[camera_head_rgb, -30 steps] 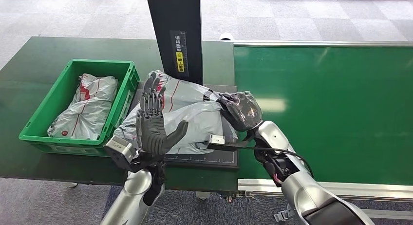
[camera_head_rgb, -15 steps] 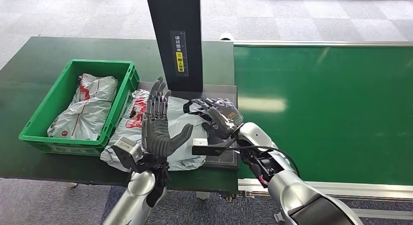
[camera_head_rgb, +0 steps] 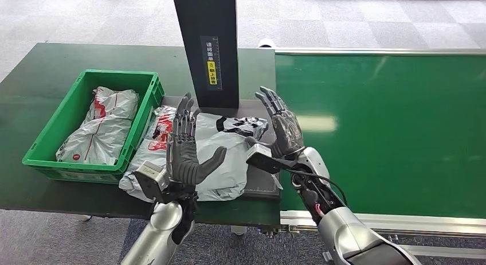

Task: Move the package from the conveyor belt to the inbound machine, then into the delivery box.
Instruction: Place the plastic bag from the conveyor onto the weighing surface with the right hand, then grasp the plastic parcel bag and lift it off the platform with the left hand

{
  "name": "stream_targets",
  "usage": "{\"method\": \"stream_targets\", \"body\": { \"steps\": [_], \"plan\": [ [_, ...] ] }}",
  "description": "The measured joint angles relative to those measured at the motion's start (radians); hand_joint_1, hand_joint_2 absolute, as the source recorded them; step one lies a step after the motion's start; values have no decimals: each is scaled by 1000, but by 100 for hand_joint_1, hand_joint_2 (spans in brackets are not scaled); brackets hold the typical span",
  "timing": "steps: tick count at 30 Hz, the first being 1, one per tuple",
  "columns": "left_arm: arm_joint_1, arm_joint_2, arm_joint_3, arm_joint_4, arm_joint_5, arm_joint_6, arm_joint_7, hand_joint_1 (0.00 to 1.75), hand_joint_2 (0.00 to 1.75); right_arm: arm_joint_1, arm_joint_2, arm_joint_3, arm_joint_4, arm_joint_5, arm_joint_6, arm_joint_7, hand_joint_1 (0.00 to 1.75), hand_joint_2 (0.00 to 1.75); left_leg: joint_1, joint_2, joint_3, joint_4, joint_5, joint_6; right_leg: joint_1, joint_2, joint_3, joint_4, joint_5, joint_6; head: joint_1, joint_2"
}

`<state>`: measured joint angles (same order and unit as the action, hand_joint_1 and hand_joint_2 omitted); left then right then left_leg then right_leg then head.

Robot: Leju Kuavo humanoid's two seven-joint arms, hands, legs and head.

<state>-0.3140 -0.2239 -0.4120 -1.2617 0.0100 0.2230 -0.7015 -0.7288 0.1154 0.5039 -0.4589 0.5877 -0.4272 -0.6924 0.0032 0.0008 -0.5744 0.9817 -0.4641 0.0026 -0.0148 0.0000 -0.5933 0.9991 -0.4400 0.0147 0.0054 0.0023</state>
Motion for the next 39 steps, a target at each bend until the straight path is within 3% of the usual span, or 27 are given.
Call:
{"method": "stream_targets", "body": {
  "steps": [14,19,24,28,31,36,39],
  "plan": [
    [-13,16,-26,51,-43,-24,0,0,175,134,-91,-45,-286,-218,-31,-6,0,175,0,0,0,0,0,0,0,0,0,0,0,0,0,0],
    [-50,34,-74,148,-220,96,0,0,175,193,-117,-62,-408,-341,62,-6,0,175,0,0,0,0,0,0,0,0,0,0,0,0,0,0],
    [-74,47,-94,222,-295,185,6,0,175,231,-132,-87,-488,-386,125,-6,0,175,0,0,0,0,0,0,0,0,0,0,0,0,0,0],
    [-84,61,-86,271,-421,307,59,0,175,278,-127,-125,-516,-442,272,-6,0,175,0,-1,0,0,0,0,0,0,0,0,0,0,0,0],
    [-85,73,-75,290,-482,339,95,0,175,318,-118,-152,-516,-475,348,-6,0,175,0,0,0,0,0,0,0,0,0,0,0,0,0,0],
    [-85,85,-66,311,-514,355,117,0,175,350,-107,-177,-516,-482,369,-6,0,175,0,0,0,0,0,0,0,0,0,0,0,0,0,0],
    [-85,87,-65,324,-628,386,202,0,175,368,-101,-189,-516,-471,380,-6,0,175,0,0,0,0,0,0,0,0,0,0,0,0,0,0]
  ]
}}
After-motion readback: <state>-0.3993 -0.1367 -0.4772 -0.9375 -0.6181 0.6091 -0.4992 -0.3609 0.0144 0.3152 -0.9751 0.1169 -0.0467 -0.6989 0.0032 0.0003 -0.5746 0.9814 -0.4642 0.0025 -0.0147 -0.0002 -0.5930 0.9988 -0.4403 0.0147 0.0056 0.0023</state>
